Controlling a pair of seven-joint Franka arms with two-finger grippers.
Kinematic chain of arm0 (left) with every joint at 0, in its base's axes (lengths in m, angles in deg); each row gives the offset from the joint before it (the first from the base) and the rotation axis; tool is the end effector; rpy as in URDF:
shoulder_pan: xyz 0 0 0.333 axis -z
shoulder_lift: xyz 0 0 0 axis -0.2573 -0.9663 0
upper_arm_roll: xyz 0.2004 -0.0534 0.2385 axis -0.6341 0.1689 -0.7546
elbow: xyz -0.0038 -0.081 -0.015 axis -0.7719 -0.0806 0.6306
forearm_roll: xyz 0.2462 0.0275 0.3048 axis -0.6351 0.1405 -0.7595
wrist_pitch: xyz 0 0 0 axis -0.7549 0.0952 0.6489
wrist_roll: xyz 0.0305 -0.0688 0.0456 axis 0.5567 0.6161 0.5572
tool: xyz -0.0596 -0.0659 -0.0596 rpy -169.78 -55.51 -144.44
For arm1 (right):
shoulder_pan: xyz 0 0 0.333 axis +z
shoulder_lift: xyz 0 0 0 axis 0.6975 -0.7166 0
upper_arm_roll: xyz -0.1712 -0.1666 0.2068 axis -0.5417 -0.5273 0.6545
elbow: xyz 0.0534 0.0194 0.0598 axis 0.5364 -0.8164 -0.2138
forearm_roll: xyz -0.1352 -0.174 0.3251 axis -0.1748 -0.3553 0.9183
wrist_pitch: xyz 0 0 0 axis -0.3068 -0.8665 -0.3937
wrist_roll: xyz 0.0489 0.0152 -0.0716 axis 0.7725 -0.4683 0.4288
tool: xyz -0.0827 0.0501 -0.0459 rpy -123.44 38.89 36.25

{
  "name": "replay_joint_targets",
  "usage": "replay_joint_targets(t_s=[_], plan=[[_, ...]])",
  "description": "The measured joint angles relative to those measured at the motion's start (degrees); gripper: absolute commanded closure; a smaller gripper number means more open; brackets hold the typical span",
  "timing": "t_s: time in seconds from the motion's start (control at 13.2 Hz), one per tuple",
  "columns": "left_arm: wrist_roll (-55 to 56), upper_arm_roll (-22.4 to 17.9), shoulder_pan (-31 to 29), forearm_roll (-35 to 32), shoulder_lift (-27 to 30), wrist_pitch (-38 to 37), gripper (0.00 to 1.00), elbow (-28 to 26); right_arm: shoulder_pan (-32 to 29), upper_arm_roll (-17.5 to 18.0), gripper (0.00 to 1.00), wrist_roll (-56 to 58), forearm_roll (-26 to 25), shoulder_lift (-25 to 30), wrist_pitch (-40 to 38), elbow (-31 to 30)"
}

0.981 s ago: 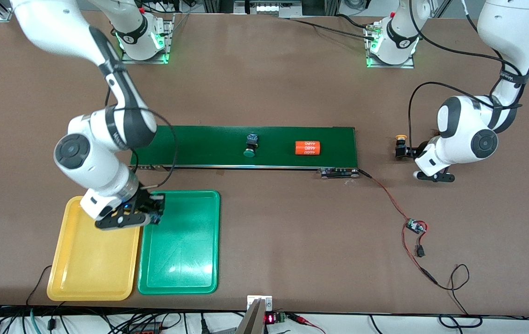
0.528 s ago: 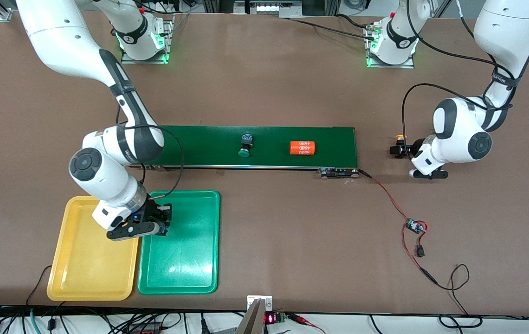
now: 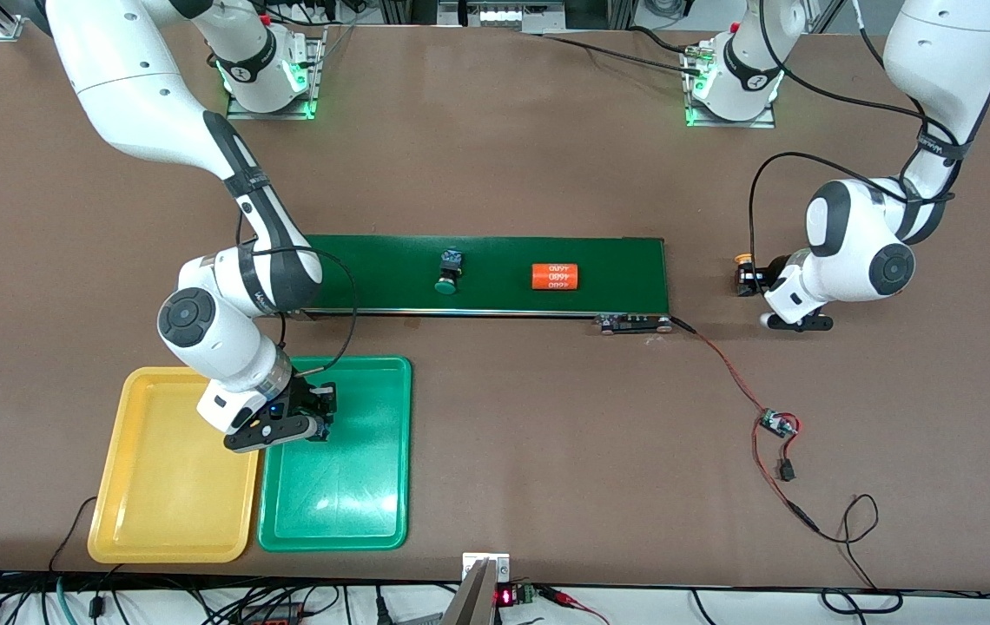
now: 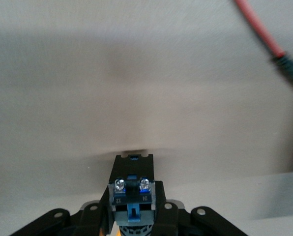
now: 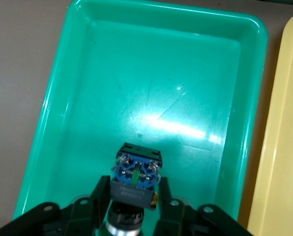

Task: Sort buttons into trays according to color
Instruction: 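Place a yellow button on the belt while the right gripper returns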

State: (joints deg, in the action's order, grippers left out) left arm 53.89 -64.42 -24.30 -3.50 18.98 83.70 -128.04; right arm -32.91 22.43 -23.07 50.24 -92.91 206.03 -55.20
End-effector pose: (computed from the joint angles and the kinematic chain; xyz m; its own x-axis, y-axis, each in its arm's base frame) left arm 0.5172 -0.0073 0.1849 0.9518 -0.0125 -0.3065 0.0345 -0.9885 0.1473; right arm 0.7172 0.2066 0.2590 0.9472 0.2068 0.2451 0.2305 -0.9704 -0.0721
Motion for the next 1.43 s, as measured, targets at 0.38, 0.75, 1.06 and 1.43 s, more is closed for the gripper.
replay_joint_targets(t_s=[0.38,0.75,1.06,1.43], plan=[[3.2,1.5,6.3,0.0,4.2,-9.9,1.00,9.8,-0.4,-0.1,0.00,0.0,0.0,0.0,0.1,0.0],[16.6,8.1,12.2,0.0,4.2,-10.3,1.00,12.9,-1.9,-1.6,0.00,0.0,0.0,2.3,-6.5,1.4],[19.3,8.3,15.9,0.0,2.2,-9.9,0.99,12.9,-1.3,-3.7,0.00,0.0,1.0,9.8,-22.3,1.7],[19.3,8.3,17.4,0.0,-1.6,-5.9,0.04,12.9,-1.2,-4.7,0.00,-3.1,3.1,26.5,-28.3,-14.1]])
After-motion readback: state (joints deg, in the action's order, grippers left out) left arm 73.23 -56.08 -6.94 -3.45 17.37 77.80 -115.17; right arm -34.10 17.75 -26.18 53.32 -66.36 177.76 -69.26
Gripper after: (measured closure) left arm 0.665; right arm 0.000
